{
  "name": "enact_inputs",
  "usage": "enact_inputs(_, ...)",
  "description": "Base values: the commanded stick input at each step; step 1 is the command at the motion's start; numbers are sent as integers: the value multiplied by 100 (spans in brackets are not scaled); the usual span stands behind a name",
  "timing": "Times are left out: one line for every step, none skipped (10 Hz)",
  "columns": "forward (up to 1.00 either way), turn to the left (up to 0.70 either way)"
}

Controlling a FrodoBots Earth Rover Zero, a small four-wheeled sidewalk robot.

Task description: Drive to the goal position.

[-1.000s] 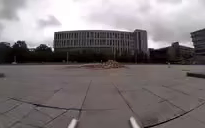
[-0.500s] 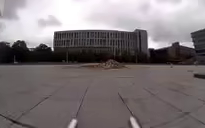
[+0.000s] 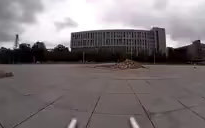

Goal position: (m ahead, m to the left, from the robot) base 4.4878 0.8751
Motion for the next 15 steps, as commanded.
enact_inputs(100,0)
enact_inputs(100,0)
enact_inputs(100,0)
enact_inputs(100,0)
enact_inputs(100,0)
enact_inputs(100,0)
enact_inputs(100,0)
enact_inputs(100,0)
enact_inputs(100,0)
enact_inputs(100,0)
enact_inputs(100,0)
enact_inputs(100,0)
enact_inputs(100,0)
enact_inputs(100,0)
enact_inputs(100,0)
